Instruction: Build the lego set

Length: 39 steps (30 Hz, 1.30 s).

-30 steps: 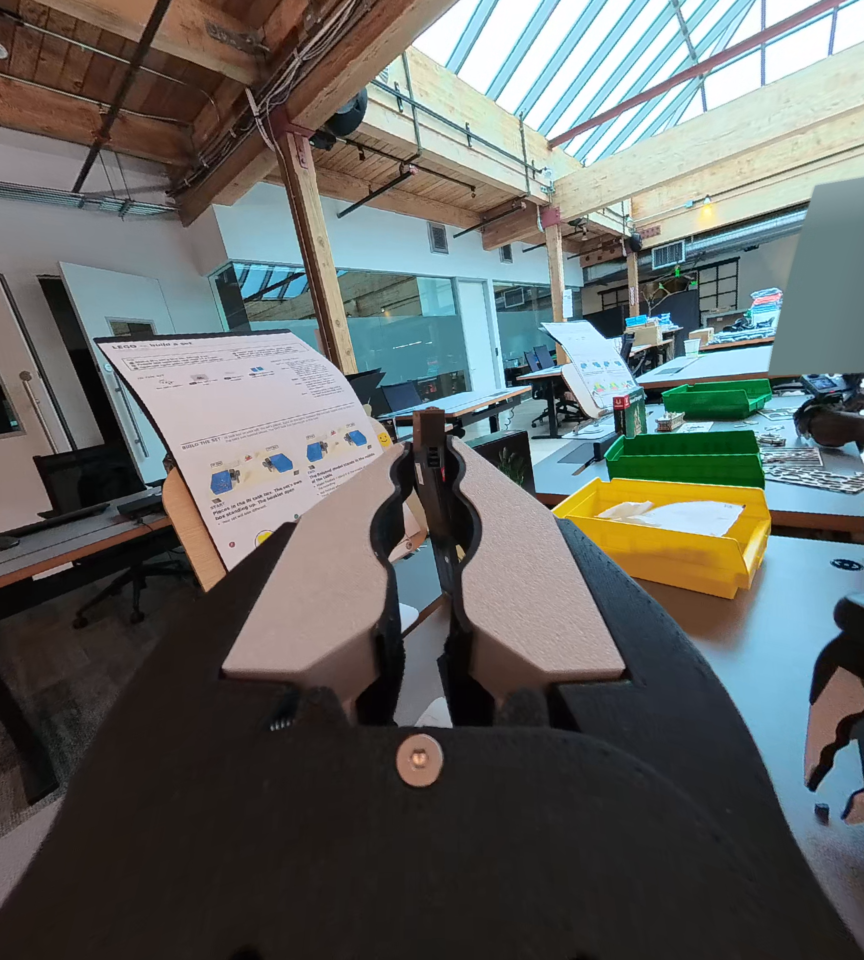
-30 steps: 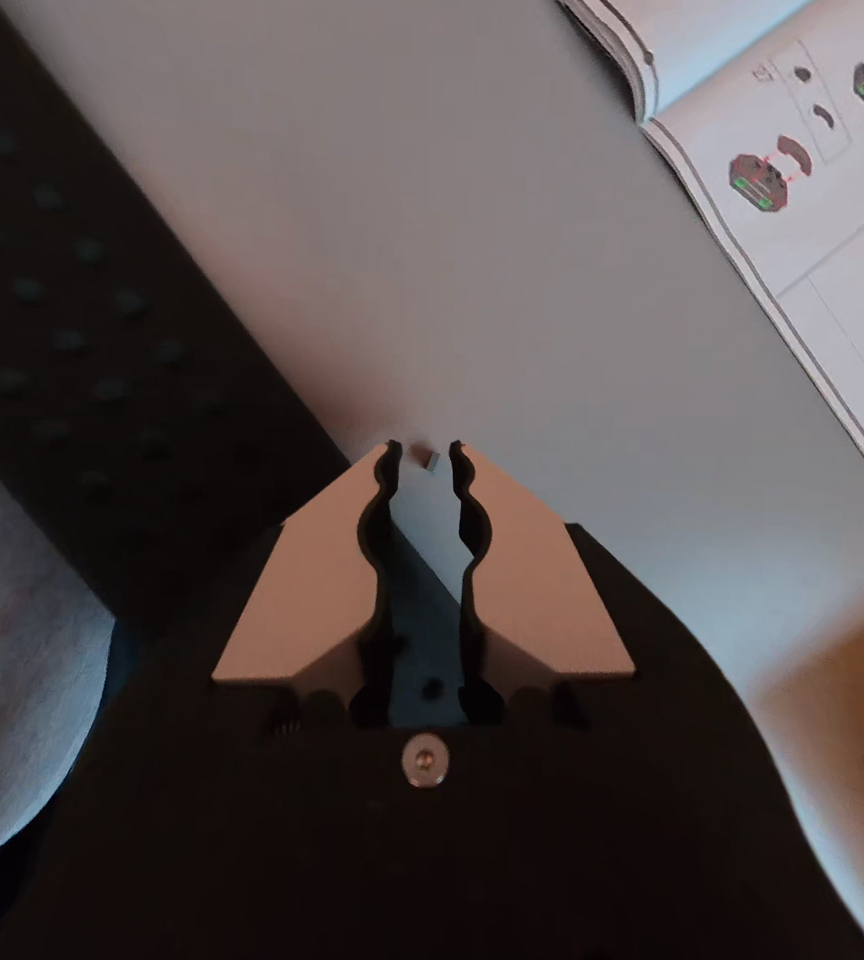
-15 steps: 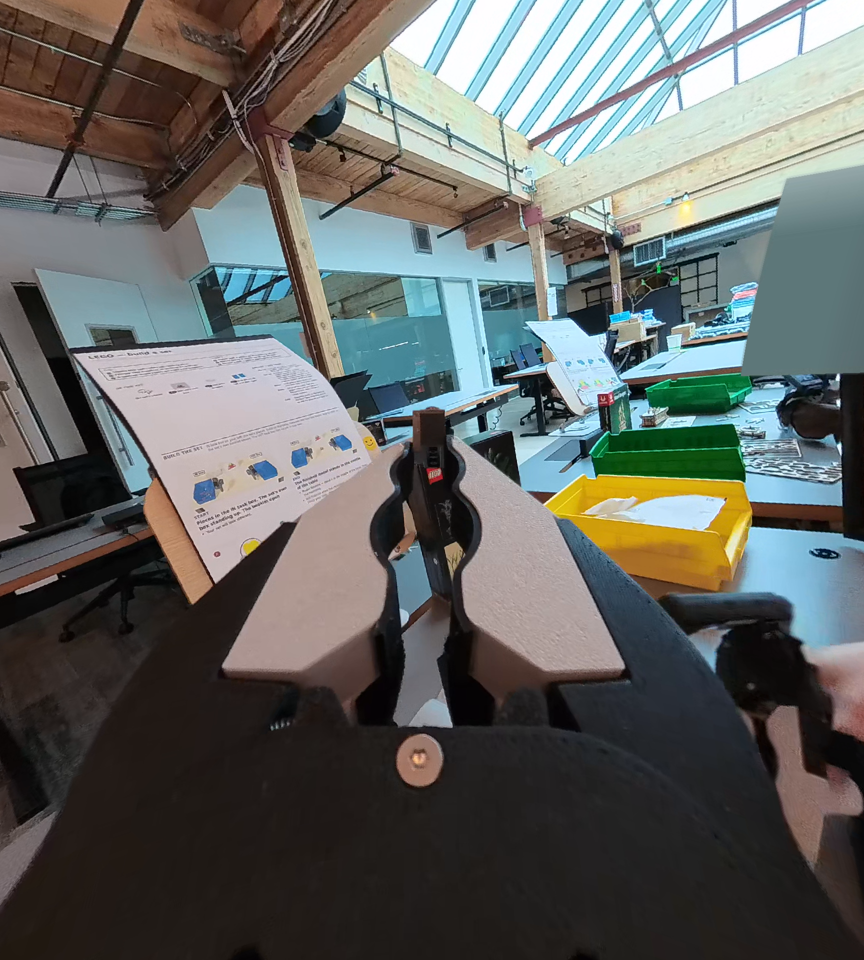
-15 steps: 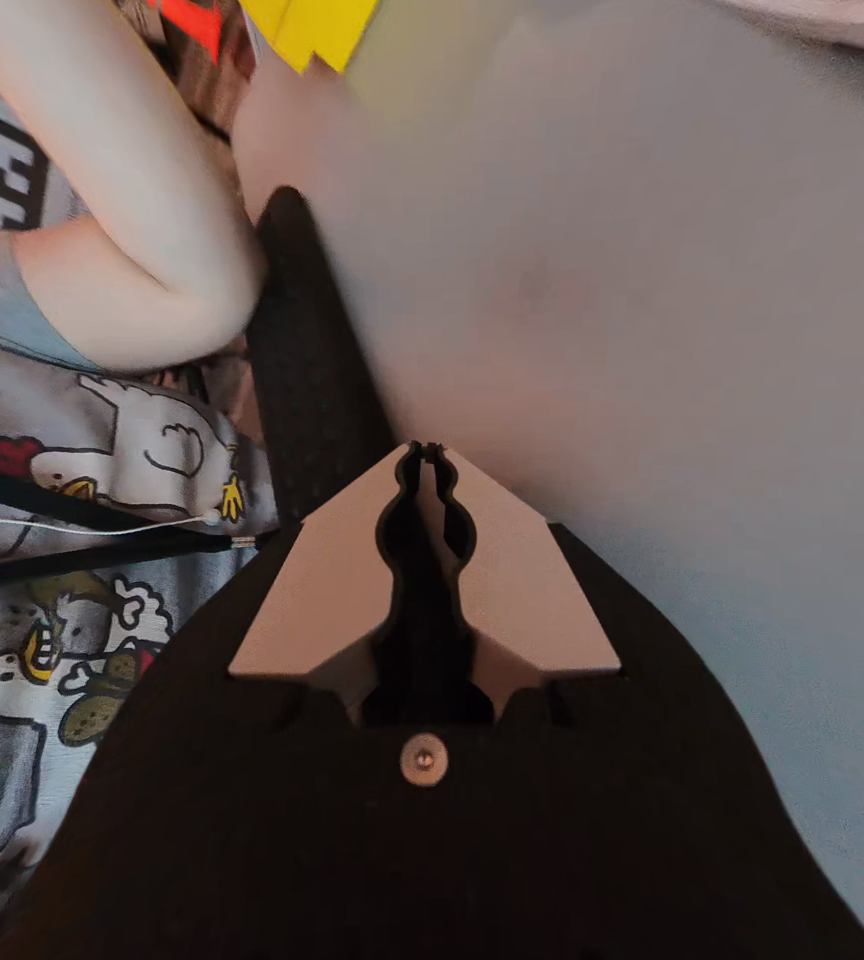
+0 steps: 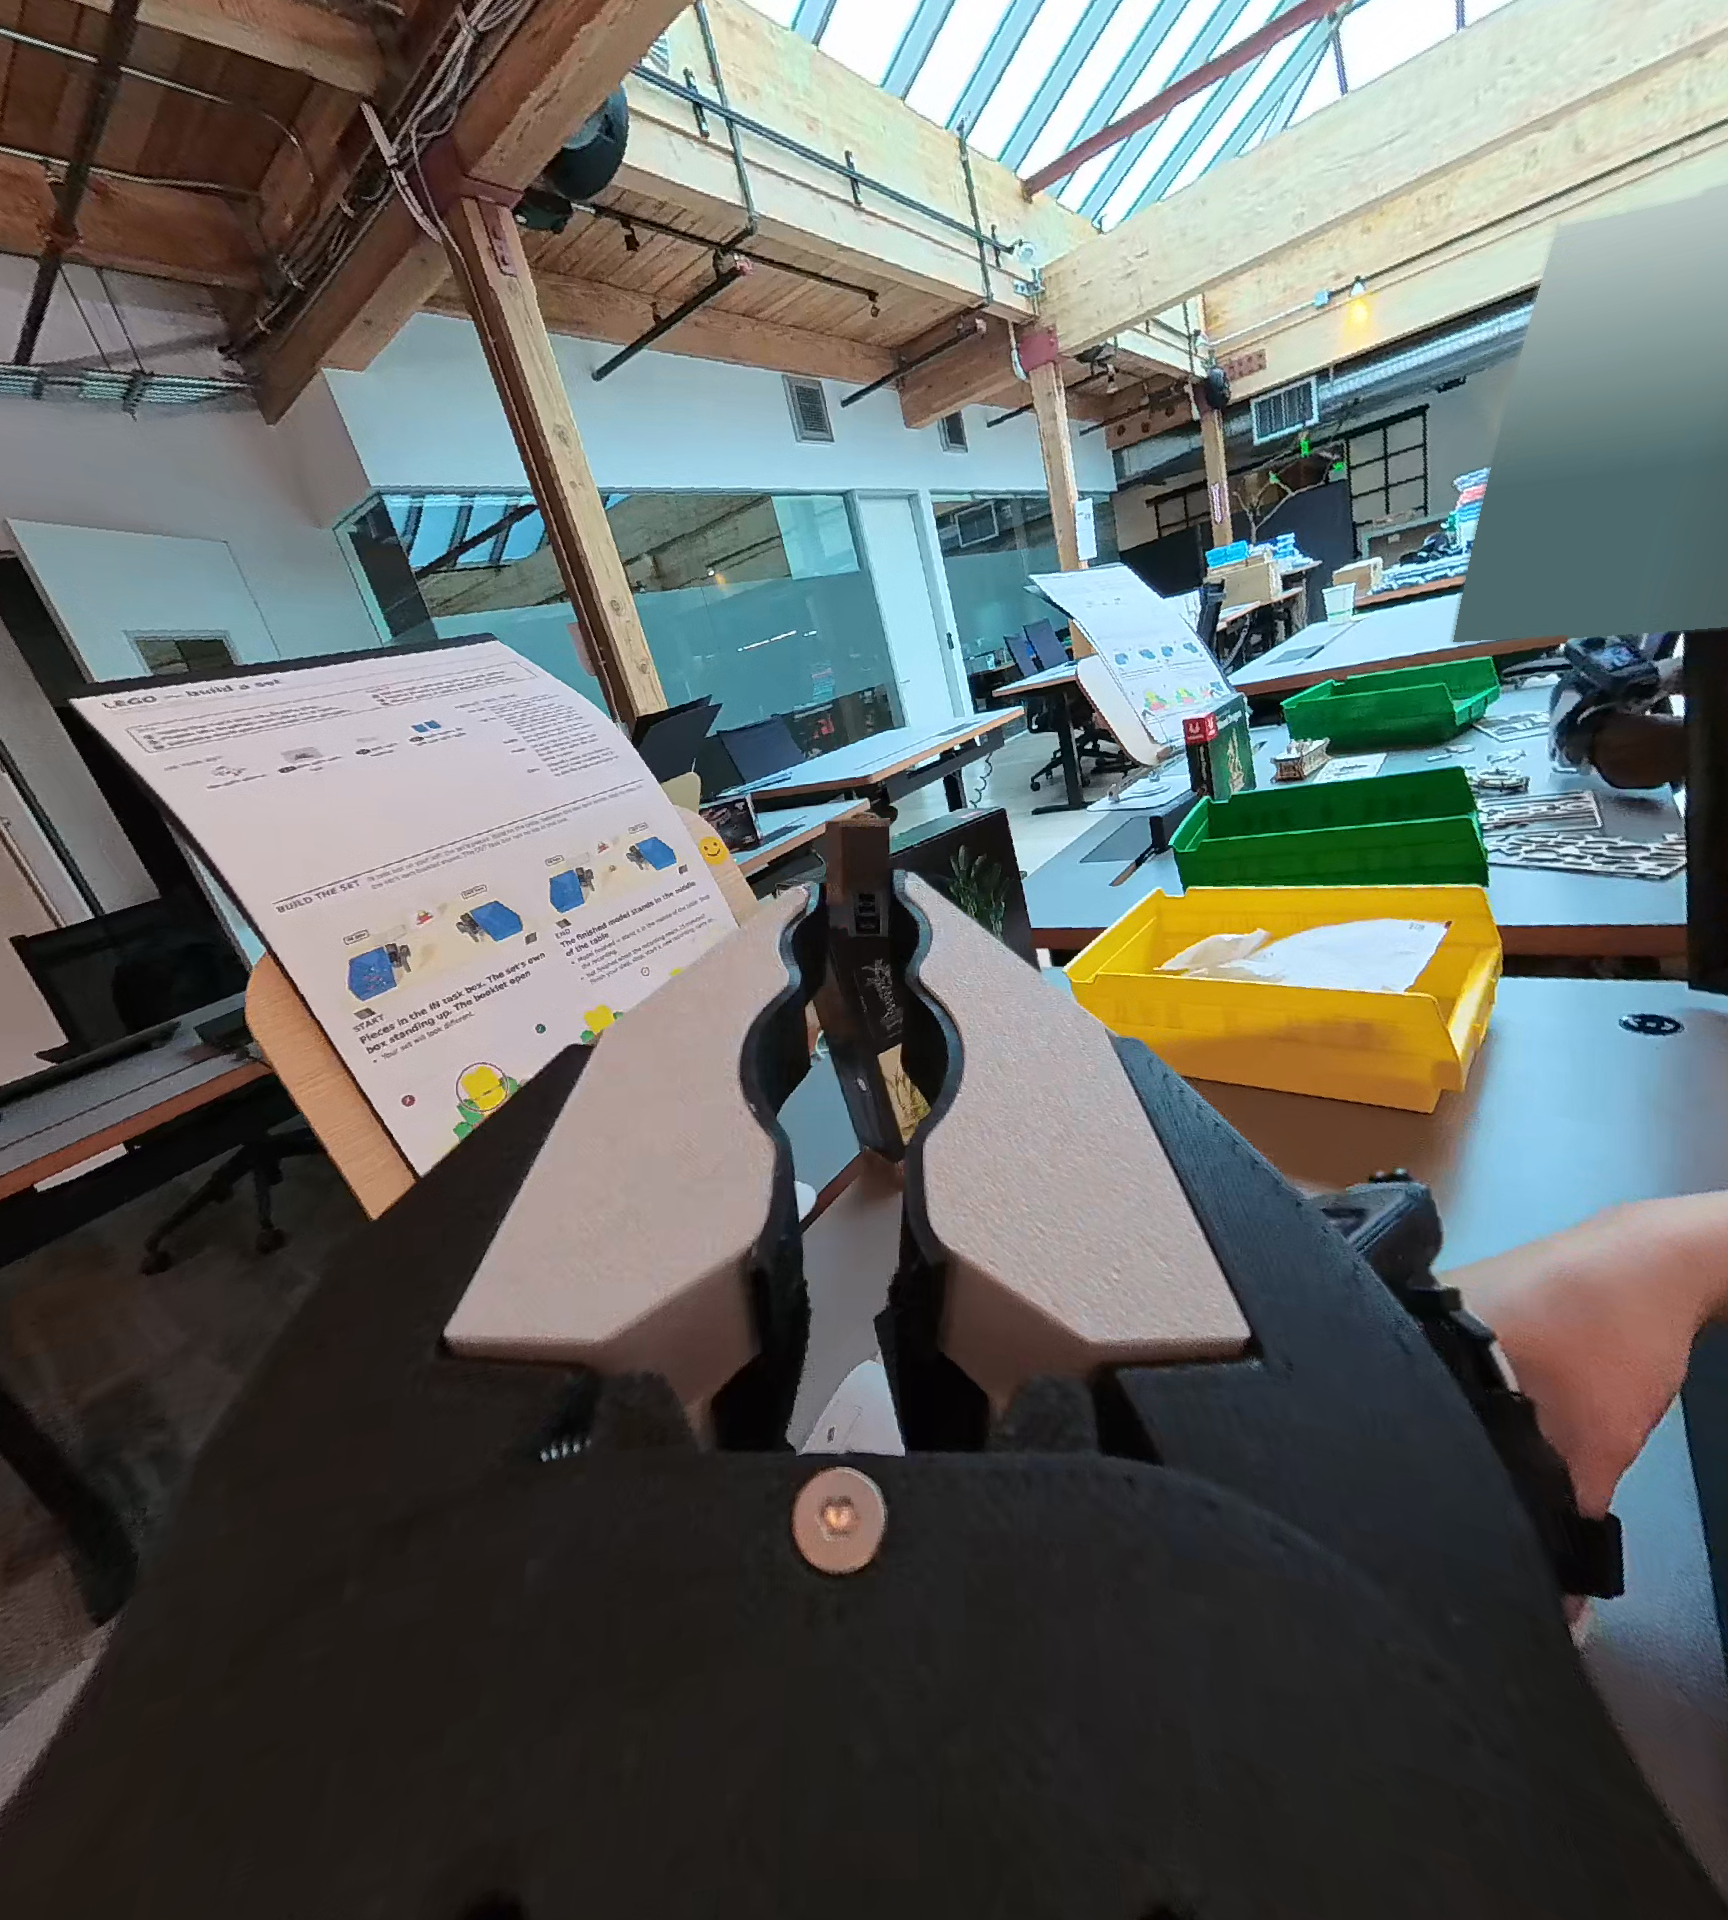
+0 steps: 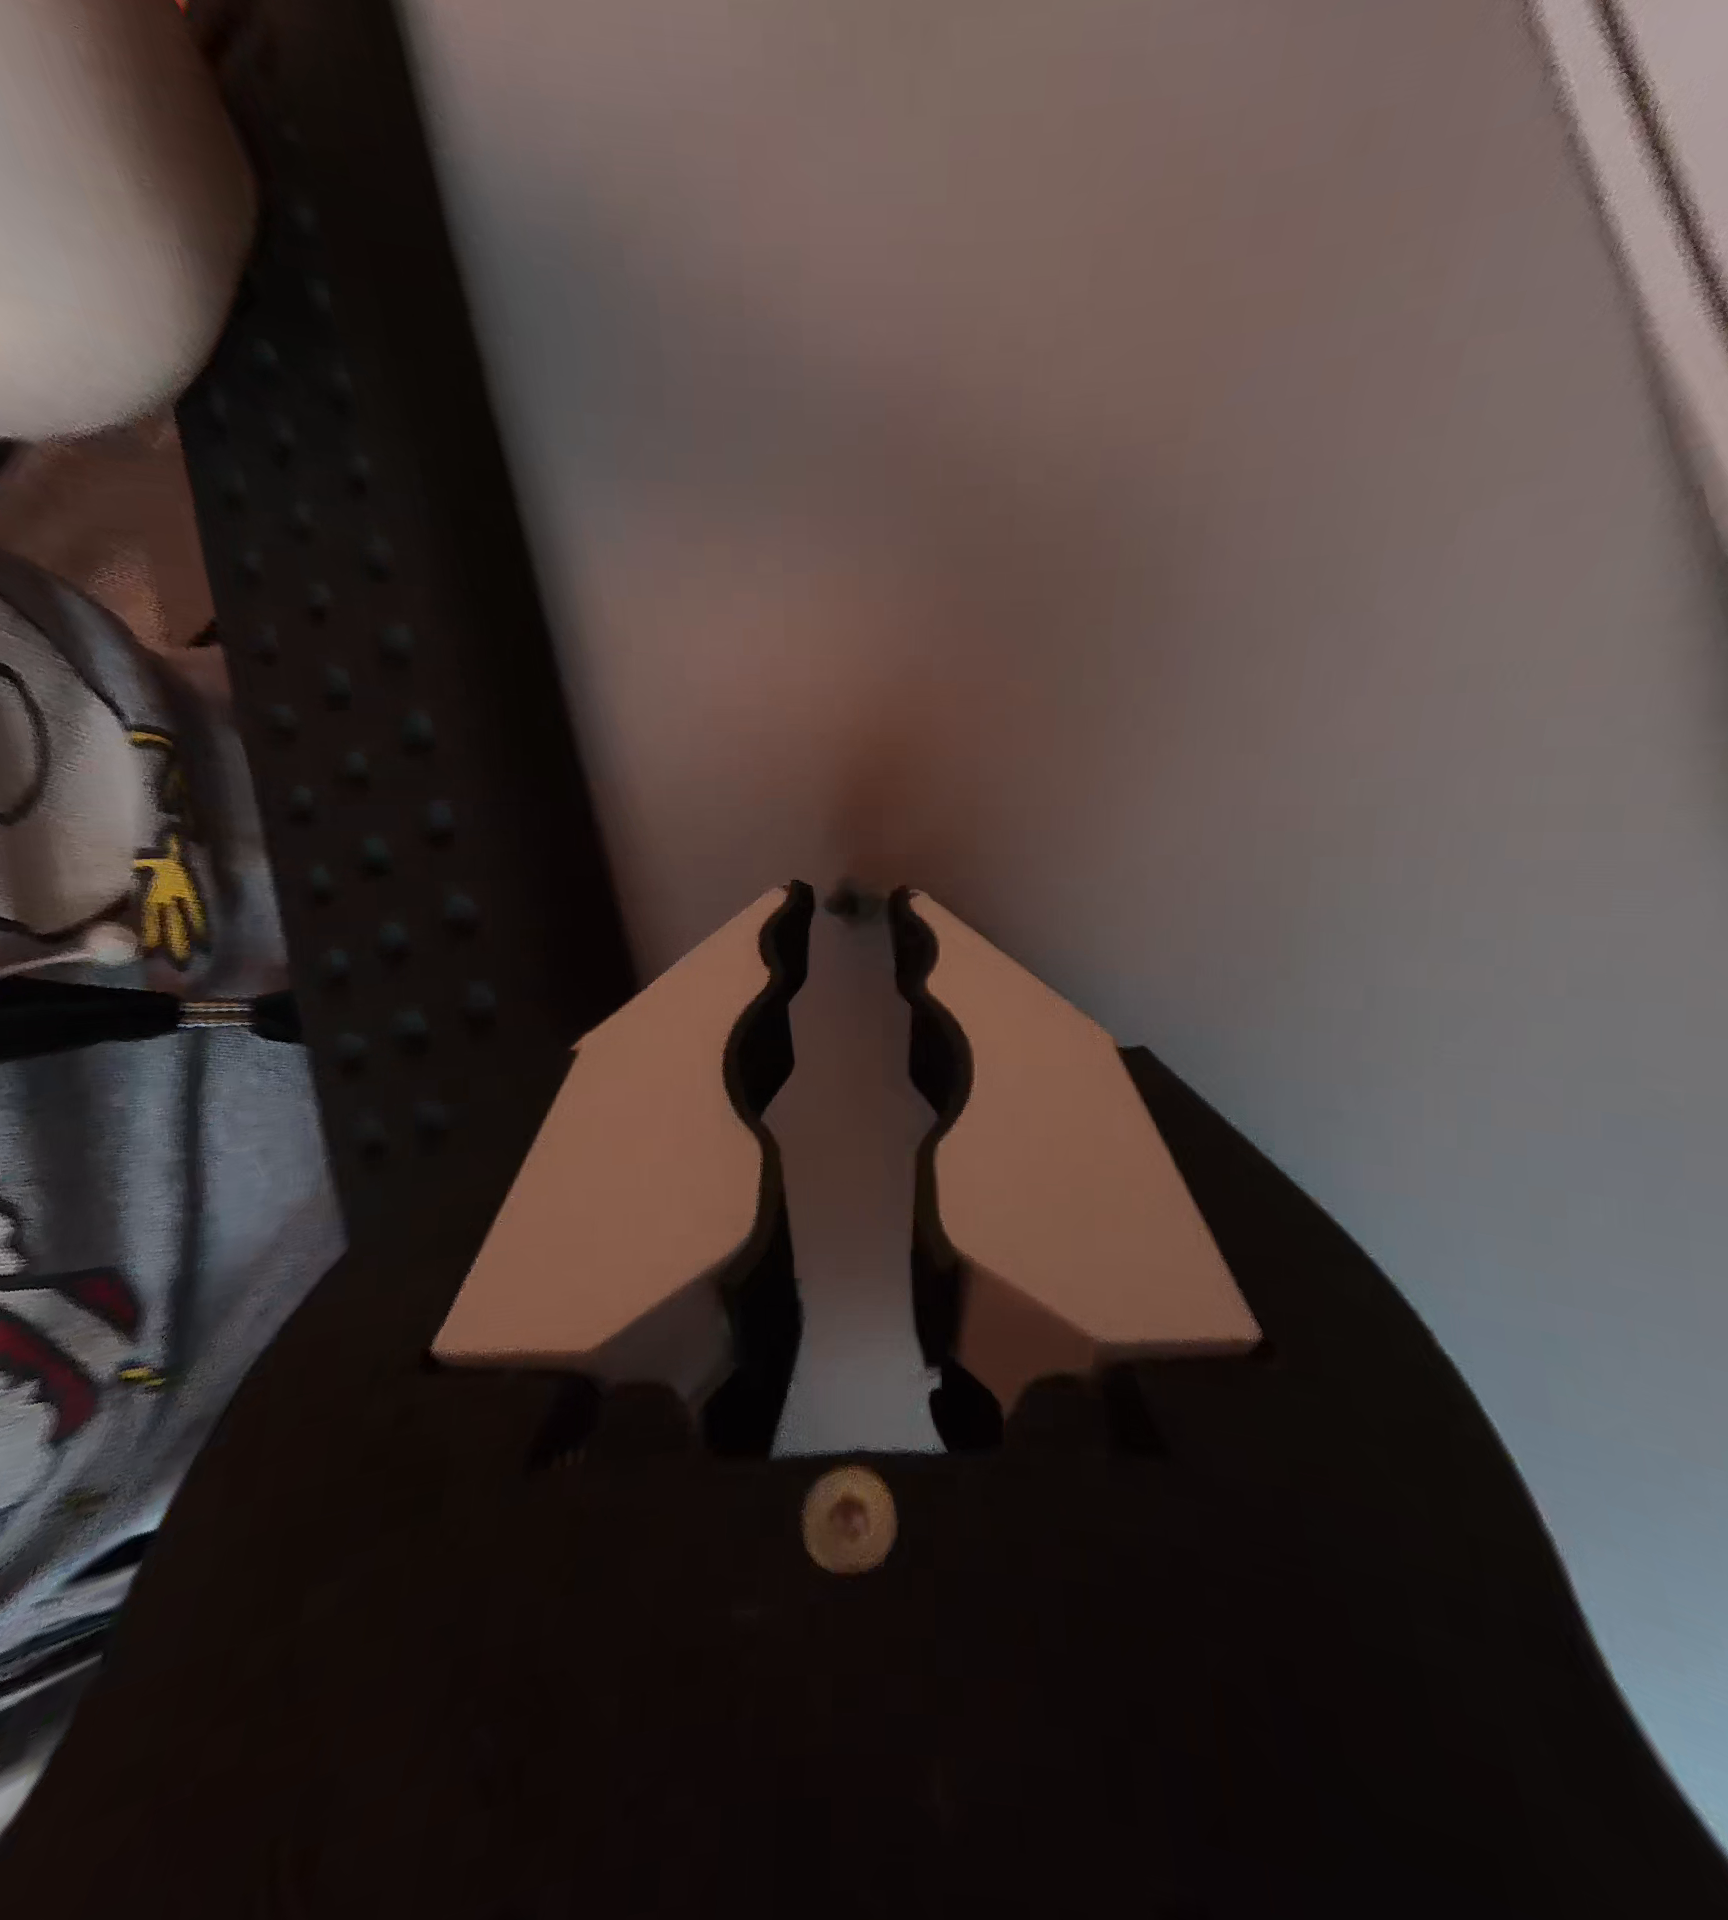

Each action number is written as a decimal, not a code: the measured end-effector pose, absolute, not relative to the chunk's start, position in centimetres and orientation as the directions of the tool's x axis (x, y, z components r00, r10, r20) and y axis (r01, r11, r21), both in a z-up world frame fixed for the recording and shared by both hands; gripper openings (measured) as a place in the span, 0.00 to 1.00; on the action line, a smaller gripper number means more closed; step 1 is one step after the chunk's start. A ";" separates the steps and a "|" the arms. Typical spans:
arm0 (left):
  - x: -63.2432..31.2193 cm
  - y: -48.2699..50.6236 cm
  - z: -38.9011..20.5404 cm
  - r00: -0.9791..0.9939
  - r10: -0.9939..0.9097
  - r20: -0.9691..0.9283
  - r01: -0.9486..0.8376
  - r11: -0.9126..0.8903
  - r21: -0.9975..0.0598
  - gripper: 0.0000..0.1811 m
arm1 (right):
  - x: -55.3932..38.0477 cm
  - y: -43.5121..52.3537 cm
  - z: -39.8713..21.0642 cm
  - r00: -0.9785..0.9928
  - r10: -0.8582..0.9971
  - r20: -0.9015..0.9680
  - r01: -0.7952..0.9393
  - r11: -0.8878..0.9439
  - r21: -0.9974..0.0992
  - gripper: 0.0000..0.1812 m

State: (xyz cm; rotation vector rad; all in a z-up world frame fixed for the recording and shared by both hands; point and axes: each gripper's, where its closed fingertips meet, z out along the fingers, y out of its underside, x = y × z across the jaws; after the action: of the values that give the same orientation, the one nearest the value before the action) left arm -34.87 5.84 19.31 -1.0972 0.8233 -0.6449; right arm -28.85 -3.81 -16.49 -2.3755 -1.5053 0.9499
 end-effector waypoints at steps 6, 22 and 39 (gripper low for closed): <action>-34.9 5.7 19.3 0.548 -0.797 -0.255 0.052 0.337 -0.940 0.05 | -27.7 -0.8 -16.4 0.310 0.921 -0.238 0.729 -0.390 -0.562 0.14; -36.0 6.1 19.6 0.562 -0.790 -0.244 0.064 0.336 -0.940 0.05 | -28.9 -4.2 -16.4 -0.055 0.986 0.158 0.779 0.142 -0.611 0.07; -35.2 6.7 18.4 0.533 -0.811 -0.239 0.025 0.298 -0.954 0.05 | -28.0 -3.1 -14.9 0.236 0.851 -0.469 0.662 -0.494 -0.564 0.04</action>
State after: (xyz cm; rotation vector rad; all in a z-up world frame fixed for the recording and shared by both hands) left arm -35.19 6.70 18.36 -1.1409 0.8488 -0.6550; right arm -27.99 -3.12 -14.89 -2.2621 -1.4200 1.1077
